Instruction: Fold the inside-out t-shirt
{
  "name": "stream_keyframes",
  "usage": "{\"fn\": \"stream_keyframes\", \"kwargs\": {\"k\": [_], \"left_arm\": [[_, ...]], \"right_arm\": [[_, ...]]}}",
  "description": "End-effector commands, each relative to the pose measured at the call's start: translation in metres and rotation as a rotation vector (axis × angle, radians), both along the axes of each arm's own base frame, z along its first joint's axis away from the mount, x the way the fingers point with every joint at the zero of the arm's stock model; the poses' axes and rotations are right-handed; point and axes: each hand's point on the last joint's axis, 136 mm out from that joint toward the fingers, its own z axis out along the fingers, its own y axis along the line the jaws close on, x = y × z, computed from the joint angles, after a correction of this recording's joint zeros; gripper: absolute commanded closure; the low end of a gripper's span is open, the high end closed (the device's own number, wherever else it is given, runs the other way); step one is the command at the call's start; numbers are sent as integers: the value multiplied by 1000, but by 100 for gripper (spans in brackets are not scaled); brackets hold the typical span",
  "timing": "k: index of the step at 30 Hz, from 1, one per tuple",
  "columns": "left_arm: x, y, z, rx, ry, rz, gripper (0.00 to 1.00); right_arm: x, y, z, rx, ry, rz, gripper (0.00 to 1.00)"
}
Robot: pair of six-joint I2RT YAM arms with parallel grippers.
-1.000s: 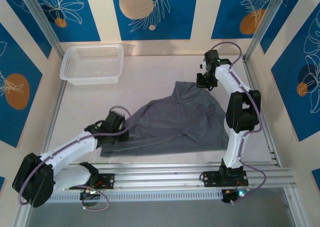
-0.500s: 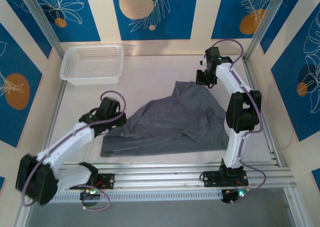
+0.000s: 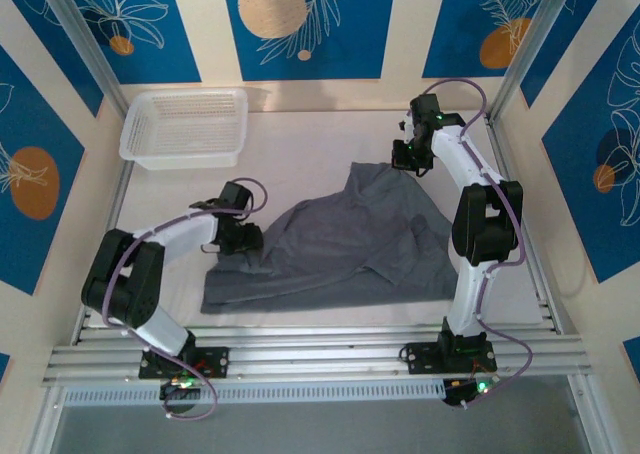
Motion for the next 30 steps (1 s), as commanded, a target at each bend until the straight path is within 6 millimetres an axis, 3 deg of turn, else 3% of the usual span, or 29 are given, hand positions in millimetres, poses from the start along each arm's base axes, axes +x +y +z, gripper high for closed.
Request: {"fn": "stream_keyframes", "kwargs": {"k": [1,7,11,15,23,24,26,27,30], "left_arm": [[1,2,3,41,36,-35,54],[3,44,8,300,54,-7,74],[18,48,32,274,-38,33,81],[32,49,52,238,-117,53,100],[49,30,74,1,-202,49,100],[47,30,70,10,-175,40,98],[42,26,57,33,-93,1,78],[38,24,48,58,-49,-25,74],[28,17,25,124,31,-88,71]], "right_arm": [[-4,2,0,20,18,-3,100],[-1,-5,-2,-2,16,-32,100],[-1,-38,-4,-51,17,-182,100],[-4,-55,-3,-21,20,-236,100],[-9,-57,-3,2,14,-237,100],[-9,-55,-2,8,14,-233,100],[-9,-53,-2,14,15,-227,100],[-8,-52,-1,14,13,-225,100],[-7,-50,-1,13,12,-219,100]]}}
